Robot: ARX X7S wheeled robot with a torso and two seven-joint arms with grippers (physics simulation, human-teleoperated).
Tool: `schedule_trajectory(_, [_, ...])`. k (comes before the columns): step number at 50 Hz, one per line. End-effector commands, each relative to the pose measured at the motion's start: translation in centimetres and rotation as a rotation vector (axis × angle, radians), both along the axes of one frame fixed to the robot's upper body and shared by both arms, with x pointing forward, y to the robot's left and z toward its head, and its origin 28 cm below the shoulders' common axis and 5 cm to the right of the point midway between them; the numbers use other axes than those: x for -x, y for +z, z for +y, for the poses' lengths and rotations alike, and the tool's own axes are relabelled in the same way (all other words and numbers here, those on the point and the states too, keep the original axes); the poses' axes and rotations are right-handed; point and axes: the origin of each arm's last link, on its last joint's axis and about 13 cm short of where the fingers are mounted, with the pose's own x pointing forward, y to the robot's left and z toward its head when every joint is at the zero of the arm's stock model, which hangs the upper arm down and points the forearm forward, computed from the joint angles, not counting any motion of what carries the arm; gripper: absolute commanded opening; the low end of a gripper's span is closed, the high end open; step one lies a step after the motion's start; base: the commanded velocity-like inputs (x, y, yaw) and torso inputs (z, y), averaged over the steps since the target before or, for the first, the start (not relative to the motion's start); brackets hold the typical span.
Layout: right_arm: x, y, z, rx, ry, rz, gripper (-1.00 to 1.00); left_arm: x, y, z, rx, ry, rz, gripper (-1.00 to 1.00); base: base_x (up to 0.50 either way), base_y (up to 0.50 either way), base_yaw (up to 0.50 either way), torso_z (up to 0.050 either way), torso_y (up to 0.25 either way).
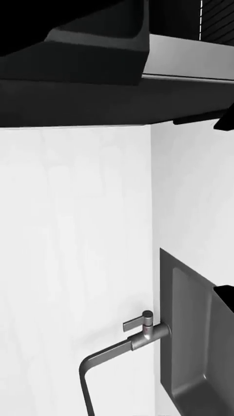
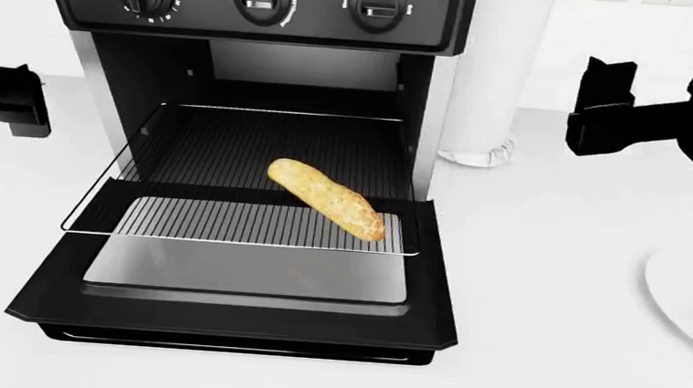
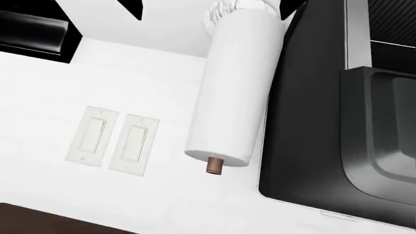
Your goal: Place the baguette on the rack of the toaster oven.
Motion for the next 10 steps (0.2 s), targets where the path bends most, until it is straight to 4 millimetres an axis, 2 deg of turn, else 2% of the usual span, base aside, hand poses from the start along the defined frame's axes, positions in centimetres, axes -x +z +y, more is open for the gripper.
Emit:
schedule_trajectory(1, [-0.3,1.4,-0.4,-0.001,-0.034,-0.054,1.00,-0.1,0.7,-0.2,-0.004,-0.015,-0.013,1.00,0.00,0.00,0.00,0.000,0.000])
schedule_trajectory(9, [-0.8,2.2,-0.4,-0.004,-0.050,-0.094,1.00,0.4,2.5,0.1,-0.026,-0.005,-0.039,1.00,0.00,0.00,0.00,0.000,0.000])
schedule_trajectory(10, [-0.8,2.6,-0.2,-0.046,-0.014,-0.128,1.00,0.3,2.6,0.1,-0.031,-0.005,-0.039,1.00,0.00,0.00,0.00,0.000,0.000])
